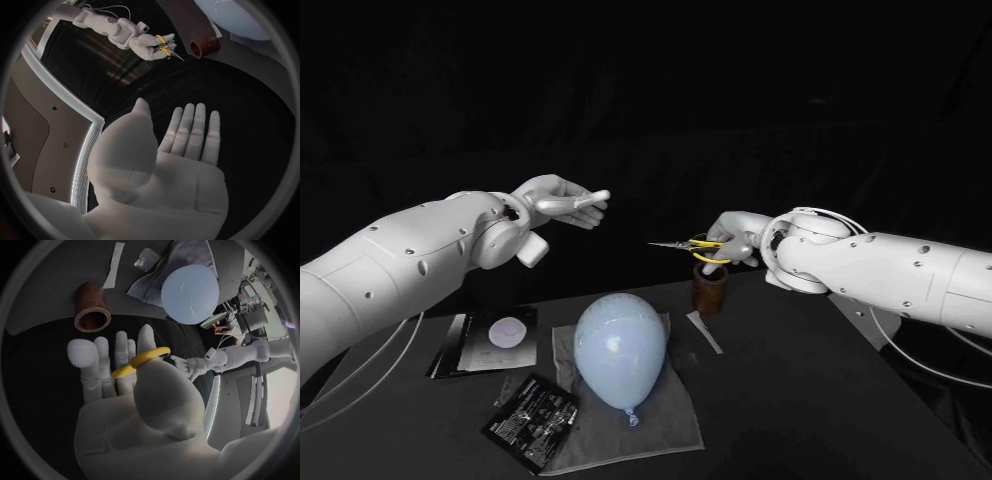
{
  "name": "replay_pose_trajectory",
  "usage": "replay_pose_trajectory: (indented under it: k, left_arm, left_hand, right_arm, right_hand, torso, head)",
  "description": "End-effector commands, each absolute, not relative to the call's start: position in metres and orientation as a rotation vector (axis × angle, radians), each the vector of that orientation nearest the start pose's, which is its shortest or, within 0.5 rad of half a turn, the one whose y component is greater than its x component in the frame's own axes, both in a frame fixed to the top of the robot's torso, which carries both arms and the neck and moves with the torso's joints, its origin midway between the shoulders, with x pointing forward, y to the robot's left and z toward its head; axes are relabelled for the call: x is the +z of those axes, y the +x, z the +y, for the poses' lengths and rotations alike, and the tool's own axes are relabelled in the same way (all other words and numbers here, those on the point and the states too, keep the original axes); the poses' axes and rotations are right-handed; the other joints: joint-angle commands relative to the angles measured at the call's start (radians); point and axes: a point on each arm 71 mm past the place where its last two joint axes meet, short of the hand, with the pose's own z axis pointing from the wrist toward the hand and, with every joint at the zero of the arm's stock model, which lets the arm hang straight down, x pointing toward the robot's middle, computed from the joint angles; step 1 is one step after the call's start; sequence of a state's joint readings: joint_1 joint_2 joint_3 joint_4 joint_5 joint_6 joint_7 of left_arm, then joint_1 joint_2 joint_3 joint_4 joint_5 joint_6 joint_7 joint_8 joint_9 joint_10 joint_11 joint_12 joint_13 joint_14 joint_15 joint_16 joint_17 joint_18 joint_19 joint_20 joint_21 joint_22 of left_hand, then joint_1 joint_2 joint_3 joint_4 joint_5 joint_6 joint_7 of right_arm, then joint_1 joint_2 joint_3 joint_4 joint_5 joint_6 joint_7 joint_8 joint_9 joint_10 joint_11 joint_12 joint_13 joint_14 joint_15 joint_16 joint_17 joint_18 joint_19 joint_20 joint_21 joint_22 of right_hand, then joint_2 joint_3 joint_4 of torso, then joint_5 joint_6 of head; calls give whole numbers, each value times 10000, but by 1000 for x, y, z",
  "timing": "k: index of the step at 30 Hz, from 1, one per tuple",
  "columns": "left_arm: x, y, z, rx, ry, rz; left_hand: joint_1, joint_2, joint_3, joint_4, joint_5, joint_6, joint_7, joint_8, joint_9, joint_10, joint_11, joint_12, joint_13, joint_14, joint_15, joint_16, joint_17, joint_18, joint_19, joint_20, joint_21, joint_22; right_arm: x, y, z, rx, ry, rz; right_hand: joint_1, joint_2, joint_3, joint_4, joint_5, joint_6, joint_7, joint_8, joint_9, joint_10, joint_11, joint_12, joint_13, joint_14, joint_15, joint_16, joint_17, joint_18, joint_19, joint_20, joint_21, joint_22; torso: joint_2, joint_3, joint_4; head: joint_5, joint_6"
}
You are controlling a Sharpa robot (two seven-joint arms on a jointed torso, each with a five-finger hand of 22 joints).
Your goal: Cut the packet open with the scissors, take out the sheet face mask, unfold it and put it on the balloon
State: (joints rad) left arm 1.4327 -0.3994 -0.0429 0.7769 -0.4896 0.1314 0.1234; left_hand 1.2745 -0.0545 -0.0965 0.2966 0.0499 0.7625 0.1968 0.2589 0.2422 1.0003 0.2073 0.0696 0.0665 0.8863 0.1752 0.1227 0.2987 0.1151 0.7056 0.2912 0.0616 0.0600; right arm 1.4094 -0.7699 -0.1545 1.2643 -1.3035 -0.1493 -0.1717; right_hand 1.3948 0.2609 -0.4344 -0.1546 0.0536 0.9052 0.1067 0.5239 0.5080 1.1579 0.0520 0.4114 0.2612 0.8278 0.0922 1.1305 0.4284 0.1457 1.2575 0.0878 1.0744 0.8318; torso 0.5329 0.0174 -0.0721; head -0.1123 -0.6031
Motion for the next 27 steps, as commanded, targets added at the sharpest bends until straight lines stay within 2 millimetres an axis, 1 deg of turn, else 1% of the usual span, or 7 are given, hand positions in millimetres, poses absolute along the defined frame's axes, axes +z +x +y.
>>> replay_pose_trajectory:
  k: [1, 10, 16, 23, 24, 25, 27]
  left_arm:
    - [-89, 627, 173, -12107, -4902, 17562]
    - [-83, 634, 165, -11671, -4162, 17123]
    - [-83, 633, 154, -11586, -3642, 17120]
    - [-85, 630, 139, -11340, -2868, 17509]
    - [-86, 631, 137, -11291, -2796, 17579]
    - [-87, 631, 135, -11253, -2749, 17636]
    - [-89, 631, 133, -11177, -2671, 17787]
  left_hand:
    - [-212, -120, 49, -3, -18, -152, 708, -90, -36, -225, 69, -57, -14, -190, 66, -148, -66, -148, -210, 8, -3, 4]
    - [-66, -308, 325, -11, -18, -335, 758, -233, -81, -739, 196, -53, -21, -944, 286, -589, -343, -462, -1861, 17, -149, -124]
    - [431, -420, 397, -25, -17, -414, 647, -291, -88, -852, 187, -19, -13, -1932, 334, -646, -723, -512, -2088, 21, -142, -126]
    - [889, -430, 478, -34, -18, -398, 628, -298, -75, -796, 161, 22, -2, -1526, 301, -549, -668, -509, -2101, 21, -125, -120]
    - [981, -378, 502, -39, -18, -329, 576, -265, -56, -681, 128, 74, 13, -1110, 256, -462, -568, -502, -2037, 19, -109, -111]
    - [1041, -264, 504, -43, -23, -166, 283, -189, -17, -396, 34, 170, 46, -869, 180, -364, -542, -490, -1915, 20, -79, -97]
    - [1064, -188, 447, -47, -21, -8, 181, -138, 12, -150, -41, 201, 53, -518, 73, -208, -498, -441, -1599, 9, -13, -66]
  right_arm:
    - [-129, 562, -240, 2474, -1967, 16313]
    - [-120, 573, -201, 2415, -2976, 15166]
    - [-120, 572, -177, 2588, -3671, 14948]
    - [-119, 570, -159, 2633, -4221, 14590]
    - [-119, 570, -157, 2643, -4287, 14535]
    - [-118, 569, -155, 2646, -4347, 14490]
    - [-118, 568, -151, 2653, -4472, 14391]
  right_hand:
    - [65, 146, -310, -10, -38, 88, -16, -45, 12, 818, -156, -52, -13, 1144, -1061, -82, 13, -4, 79, -11, 58, 38]
    - [81, 164, -308, -32, -34, 70, -13, -129, 0, 802, -158, -175, -53, 1195, -1083, -150, 26, -1, 95, -35, -4, -29]
    - [97, 189, -302, -44, -34, 76, -14, -151, -3, 810, -158, -210, -64, 1209, -1081, -173, 30, -1, 105, -45, -14, -33]
    - [122, 201, -302, -64, -35, 79, -13, -178, -6, 814, -158, -249, -76, 1216, -1078, -203, 35, -1, 107, -54, -33, -48]
    - [126, 202, -303, -68, -34, 79, -12, -184, -6, 815, -157, -258, -78, 1216, -1077, -209, 36, -2, 110, -56, -32, -42]
    - [126, 202, -303, -68, -34, 79, -12, -184, -6, 815, -157, -258, -78, 1216, -1077, -209, 36, -2, 110, -56, -32, -42]
    - [125, 200, -306, -69, -35, 79, -11, -187, -7, 815, -156, -262, -80, 1217, -1076, -213, 36, -1, 108, -57, -38, -49]
  torso:
    - [-2, 30, 3]
    - [10, -1, 16]
    - [11, -7, 28]
    - [24, -8, 2]
    - [27, -8, -2]
    - [25, -7, -9]
    - [29, -5, -19]
  head:
    - [124, 58]
    - [378, 68]
    - [540, 85]
    - [732, 159]
    - [759, 152]
    - [787, 155]
    - [834, 196]
